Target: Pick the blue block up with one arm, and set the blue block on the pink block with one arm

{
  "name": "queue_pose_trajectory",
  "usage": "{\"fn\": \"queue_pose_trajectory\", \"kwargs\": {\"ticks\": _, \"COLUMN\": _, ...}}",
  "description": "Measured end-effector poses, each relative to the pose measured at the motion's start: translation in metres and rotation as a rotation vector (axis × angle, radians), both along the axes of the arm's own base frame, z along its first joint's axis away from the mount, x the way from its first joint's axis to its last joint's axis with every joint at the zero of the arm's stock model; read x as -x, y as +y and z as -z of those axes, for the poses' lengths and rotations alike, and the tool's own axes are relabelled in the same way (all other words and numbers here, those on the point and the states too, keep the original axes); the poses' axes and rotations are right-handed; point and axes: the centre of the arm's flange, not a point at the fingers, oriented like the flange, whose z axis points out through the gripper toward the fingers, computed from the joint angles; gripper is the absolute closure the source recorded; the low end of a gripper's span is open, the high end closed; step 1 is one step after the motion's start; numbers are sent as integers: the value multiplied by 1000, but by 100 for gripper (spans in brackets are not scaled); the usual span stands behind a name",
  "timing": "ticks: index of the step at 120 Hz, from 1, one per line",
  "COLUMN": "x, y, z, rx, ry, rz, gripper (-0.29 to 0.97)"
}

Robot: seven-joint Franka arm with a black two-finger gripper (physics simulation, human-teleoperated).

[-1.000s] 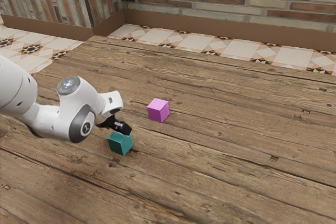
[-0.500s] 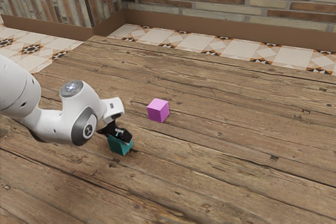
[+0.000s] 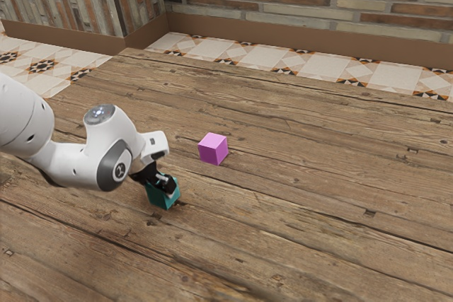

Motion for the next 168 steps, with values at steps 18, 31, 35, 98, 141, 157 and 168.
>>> {"fn": "queue_pose_trajectory", "kwargs": {"ticks": 18, "x": -1, "y": 0, "z": -5, "rx": 0, "ry": -8, "rz": 2, "gripper": 29}}
{"fn": "queue_pose_trajectory", "kwargs": {"ticks": 31, "x": -2, "y": -2, "z": -14, "rx": 0, "ry": -24, "rz": 5, "gripper": 29}}
{"fn": "queue_pose_trajectory", "kwargs": {"ticks": 35, "x": -4, "y": -3, "z": -19, "rx": -1, "ry": -34, "rz": 7, "gripper": 29}}
{"fn": "queue_pose_trajectory", "kwargs": {"ticks": 98, "x": -138, "y": -8, "z": -96, "rx": -25, "ry": -146, "rz": 78, "gripper": 32}}
{"fn": "queue_pose_trajectory", "kwargs": {"ticks": 141, "x": -184, "y": -10, "z": -85, "rx": -19, "ry": -160, "rz": 73, "gripper": 32}}
{"fn": "queue_pose_trajectory", "kwargs": {"ticks": 157, "x": -184, "y": -22, "z": -84, "rx": -12, "ry": -155, "rz": 78, "gripper": 31}}
{"fn": "queue_pose_trajectory", "kwargs": {"ticks": 168, "x": -184, "y": -22, "z": -83, "rx": -8, "ry": -151, "rz": 71, "gripper": 31}}
